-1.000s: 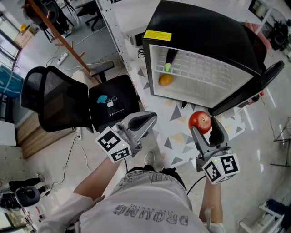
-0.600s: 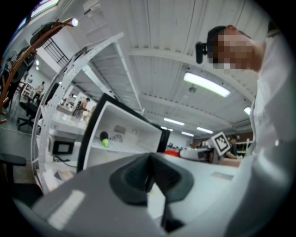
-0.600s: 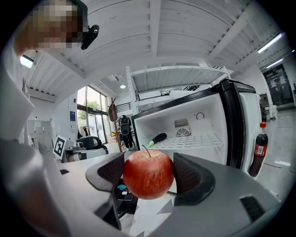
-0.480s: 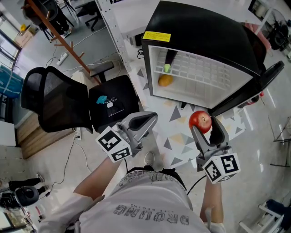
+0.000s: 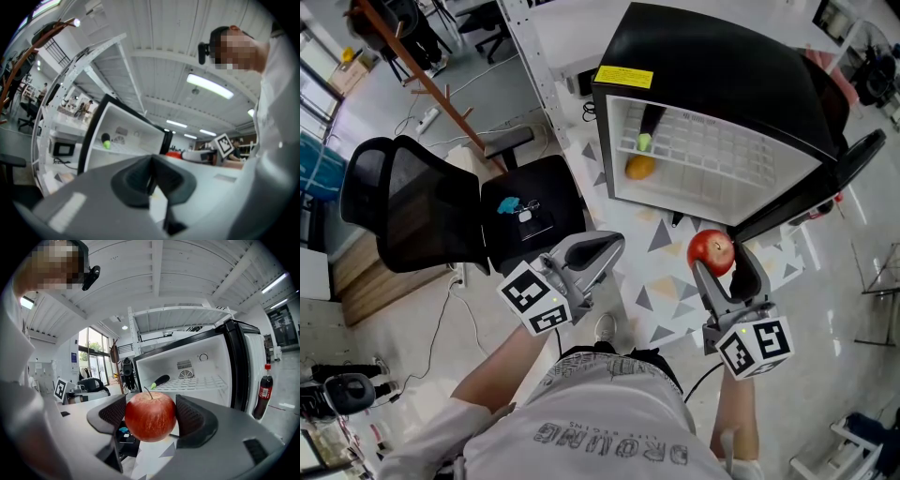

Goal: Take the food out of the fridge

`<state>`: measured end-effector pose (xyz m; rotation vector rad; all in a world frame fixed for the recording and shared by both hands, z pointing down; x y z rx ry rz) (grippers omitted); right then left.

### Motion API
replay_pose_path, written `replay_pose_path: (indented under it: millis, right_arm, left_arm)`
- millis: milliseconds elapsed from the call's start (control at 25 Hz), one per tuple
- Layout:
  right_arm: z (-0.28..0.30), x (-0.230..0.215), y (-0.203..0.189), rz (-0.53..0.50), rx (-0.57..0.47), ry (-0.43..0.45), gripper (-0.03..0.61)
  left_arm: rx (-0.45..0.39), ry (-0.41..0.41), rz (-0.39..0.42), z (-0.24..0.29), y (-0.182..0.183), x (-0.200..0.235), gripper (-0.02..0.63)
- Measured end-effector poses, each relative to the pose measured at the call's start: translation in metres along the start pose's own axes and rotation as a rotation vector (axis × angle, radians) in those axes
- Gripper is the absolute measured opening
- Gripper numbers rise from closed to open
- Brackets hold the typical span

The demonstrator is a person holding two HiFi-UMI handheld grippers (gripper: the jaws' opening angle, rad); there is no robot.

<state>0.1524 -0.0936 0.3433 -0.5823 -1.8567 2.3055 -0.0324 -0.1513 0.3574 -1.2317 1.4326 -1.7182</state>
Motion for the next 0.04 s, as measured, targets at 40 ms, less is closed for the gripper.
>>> replay_pose_path:
  millis: [40]
  right_arm:
    - [0.0005,0.0003,0.0001,0.0,0.0,0.001,0.325]
  left_arm:
    - [0.0,0.0,0.0,0.0002,0.0,0.0002,0.006]
Point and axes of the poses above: the fingertips, and each gripper's own axes: z forward along the fingers, x to its left, y out of its top, the point moved 3 cm from there along -z, backward along the fingers, and after that the axes turned 4 degrees about y, right-handed, at the moved point
